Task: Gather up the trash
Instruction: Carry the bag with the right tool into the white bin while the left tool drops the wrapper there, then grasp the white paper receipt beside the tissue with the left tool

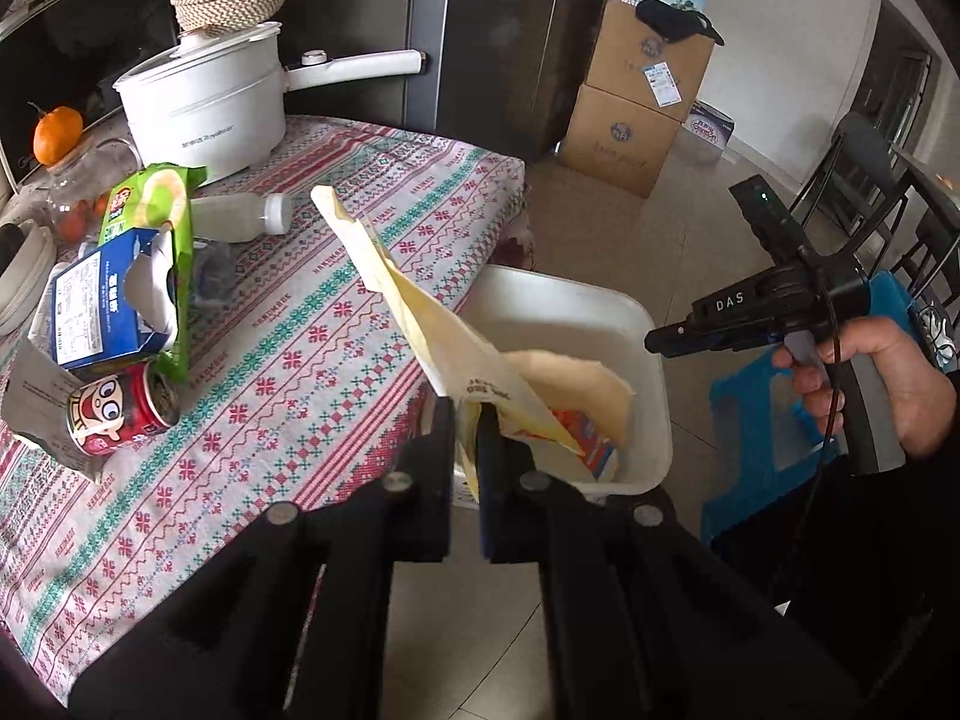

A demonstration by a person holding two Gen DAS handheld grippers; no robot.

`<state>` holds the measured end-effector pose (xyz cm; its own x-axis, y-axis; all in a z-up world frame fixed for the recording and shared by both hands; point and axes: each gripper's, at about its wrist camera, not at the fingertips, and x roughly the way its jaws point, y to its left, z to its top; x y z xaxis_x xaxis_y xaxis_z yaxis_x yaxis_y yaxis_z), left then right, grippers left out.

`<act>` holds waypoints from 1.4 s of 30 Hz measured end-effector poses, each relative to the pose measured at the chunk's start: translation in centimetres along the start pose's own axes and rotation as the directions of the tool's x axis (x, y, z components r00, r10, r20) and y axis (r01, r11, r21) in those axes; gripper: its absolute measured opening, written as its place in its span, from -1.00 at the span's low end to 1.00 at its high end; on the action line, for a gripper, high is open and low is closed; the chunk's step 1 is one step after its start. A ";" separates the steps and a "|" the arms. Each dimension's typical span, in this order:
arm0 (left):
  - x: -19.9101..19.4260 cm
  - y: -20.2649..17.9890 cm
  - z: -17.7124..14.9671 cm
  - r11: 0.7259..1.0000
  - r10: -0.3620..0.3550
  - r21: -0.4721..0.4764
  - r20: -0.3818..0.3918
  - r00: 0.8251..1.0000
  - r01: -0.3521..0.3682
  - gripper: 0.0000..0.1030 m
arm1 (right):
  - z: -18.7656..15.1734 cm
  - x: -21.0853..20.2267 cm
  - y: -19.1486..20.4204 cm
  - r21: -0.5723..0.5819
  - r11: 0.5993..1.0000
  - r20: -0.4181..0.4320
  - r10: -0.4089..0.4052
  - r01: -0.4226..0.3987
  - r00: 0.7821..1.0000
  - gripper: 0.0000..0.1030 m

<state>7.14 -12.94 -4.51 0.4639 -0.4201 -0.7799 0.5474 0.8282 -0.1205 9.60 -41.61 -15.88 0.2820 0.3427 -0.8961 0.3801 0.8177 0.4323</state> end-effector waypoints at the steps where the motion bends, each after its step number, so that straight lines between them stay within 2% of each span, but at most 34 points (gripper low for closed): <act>1: 0.1 -0.2 0.0 1.000 -0.003 0.006 -0.003 1.000 0.003 -0.86 | -0.1 -0.2 0.3 -0.018 1.000 0.007 -0.011 0.011 1.000 -0.40; 2: 0.4 -0.3 0.1 1.000 -0.007 0.009 -0.007 1.000 0.007 -0.86 | -0.2 -0.4 0.6 -0.035 0.999 0.017 -0.021 0.022 1.000 -0.23; 4: 0.8 -0.7 0.3 1.000 -0.016 0.016 -0.015 1.000 0.016 -0.86 | -0.5 -0.9 1.2 -0.069 0.997 0.038 -0.040 0.042 0.998 -0.10; 15: 6.3 -3.5 1.0 0.996 -0.043 0.073 -0.093 0.995 0.050 -0.85 | -0.9 -2.2 1.9 -0.171 0.974 0.119 -0.132 0.151 0.984 0.06; 18: 7.4 -4.2 1.2 0.992 -0.062 0.103 -0.097 0.993 0.072 -0.79 | -0.8 -2.3 1.8 -0.183 0.968 0.131 -0.148 0.171 0.980 0.07; 23: 8.1 -4.7 1.3 0.993 -0.037 0.107 -0.124 0.992 0.051 -0.22 | -0.7 -2.2 1.7 -0.186 0.966 0.130 -0.154 0.176 0.980 0.09; 27: 7.3 -4.1 1.4 0.995 -0.039 0.085 -0.123 0.992 0.050 0.00 | -0.8 -2.3 2.0 -0.197 0.963 0.136 -0.157 0.182 0.978 0.09; 32: 6.1 -2.7 1.4 0.997 -0.050 0.055 -0.116 0.992 0.057 0.46 | -0.9 -2.5 3.1 -0.222 0.957 0.154 -0.153 0.185 0.976 0.16; 37: 4.5 -1.6 0.9 0.999 -0.033 0.029 -0.107 0.994 0.036 0.56 | -1.0 -3.0 4.8 -0.252 0.947 0.185 -0.153 0.198 0.971 0.19; 42: 2.4 1.0 0.5 0.998 0.013 -0.052 -0.081 0.997 -0.017 0.64 | -1.4 -3.5 7.3 -0.306 0.927 0.226 -0.149 0.216 0.963 0.21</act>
<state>9.14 -13.33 -6.18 0.4126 -0.3777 -0.8289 0.5021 0.8536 -0.1391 10.14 -36.22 -9.71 0.4136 0.1033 -0.9046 0.1435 0.9737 0.1768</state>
